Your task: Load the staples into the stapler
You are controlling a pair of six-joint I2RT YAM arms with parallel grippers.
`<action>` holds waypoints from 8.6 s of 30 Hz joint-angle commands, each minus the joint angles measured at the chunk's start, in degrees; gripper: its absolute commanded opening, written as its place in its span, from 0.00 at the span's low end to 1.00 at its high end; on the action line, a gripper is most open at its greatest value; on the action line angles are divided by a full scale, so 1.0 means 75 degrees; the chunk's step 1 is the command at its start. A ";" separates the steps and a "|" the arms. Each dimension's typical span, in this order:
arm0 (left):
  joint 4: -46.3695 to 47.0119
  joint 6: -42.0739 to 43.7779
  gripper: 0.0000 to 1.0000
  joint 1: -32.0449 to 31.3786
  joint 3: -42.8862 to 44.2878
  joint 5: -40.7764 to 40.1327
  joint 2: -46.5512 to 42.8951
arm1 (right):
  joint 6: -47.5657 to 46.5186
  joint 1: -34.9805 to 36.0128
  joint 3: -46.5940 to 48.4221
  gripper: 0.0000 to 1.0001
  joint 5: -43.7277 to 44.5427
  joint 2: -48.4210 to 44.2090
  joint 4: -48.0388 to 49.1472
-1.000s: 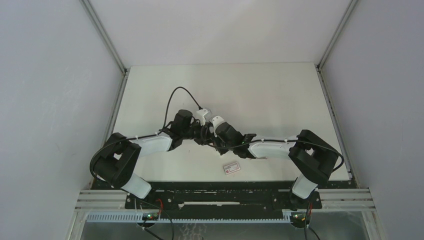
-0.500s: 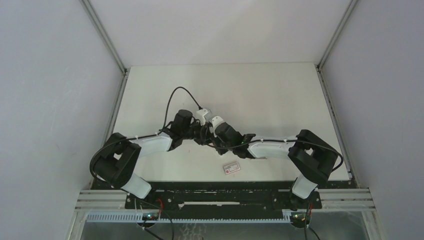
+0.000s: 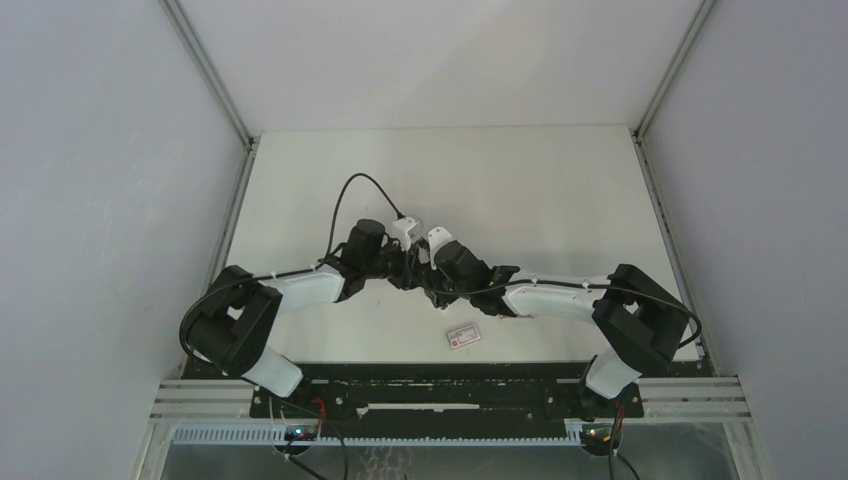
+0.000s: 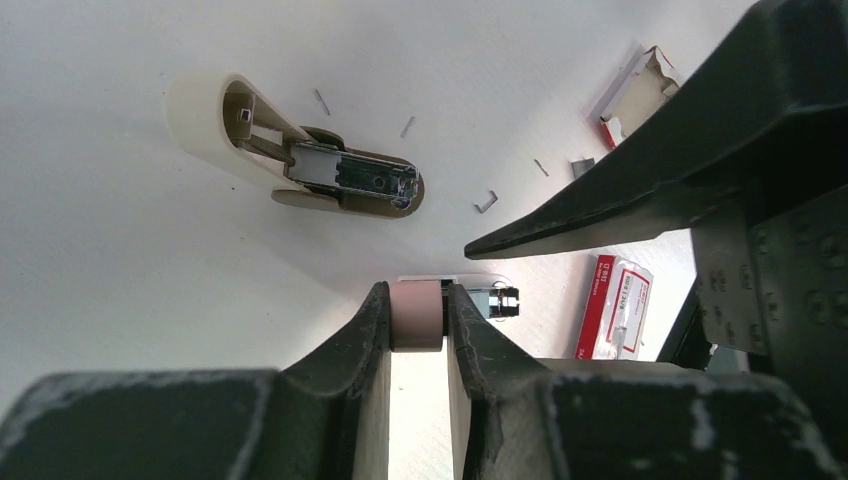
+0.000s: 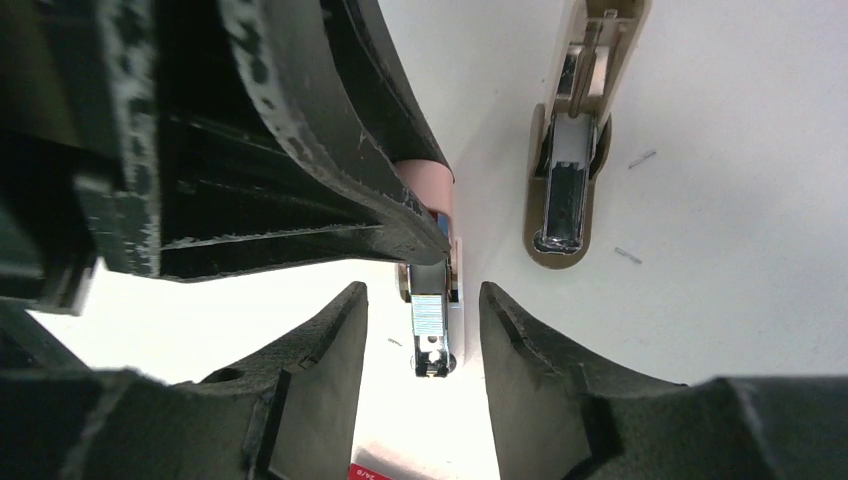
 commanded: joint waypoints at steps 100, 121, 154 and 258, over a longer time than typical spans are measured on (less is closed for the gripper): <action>0.0206 -0.0004 0.07 -0.0080 0.0141 -0.0075 -0.0294 | 0.0867 -0.0569 0.0103 0.43 -0.0162 0.0471 -0.0622; 0.0376 0.0229 0.71 -0.0969 -0.0794 -0.3044 -0.2610 | 0.1171 -0.1634 -0.1622 0.50 0.0177 -0.3064 -0.1574; -0.2050 -0.2173 0.48 -0.4726 0.3777 -0.6144 0.2580 | 0.1680 -0.5195 -0.3684 0.48 -0.1401 -0.6552 -0.0969; 0.3501 -0.4328 0.16 -0.3161 -0.0596 -0.0452 -0.3905 | 0.5467 -0.2577 -0.4599 0.34 -0.5586 -0.7133 0.7859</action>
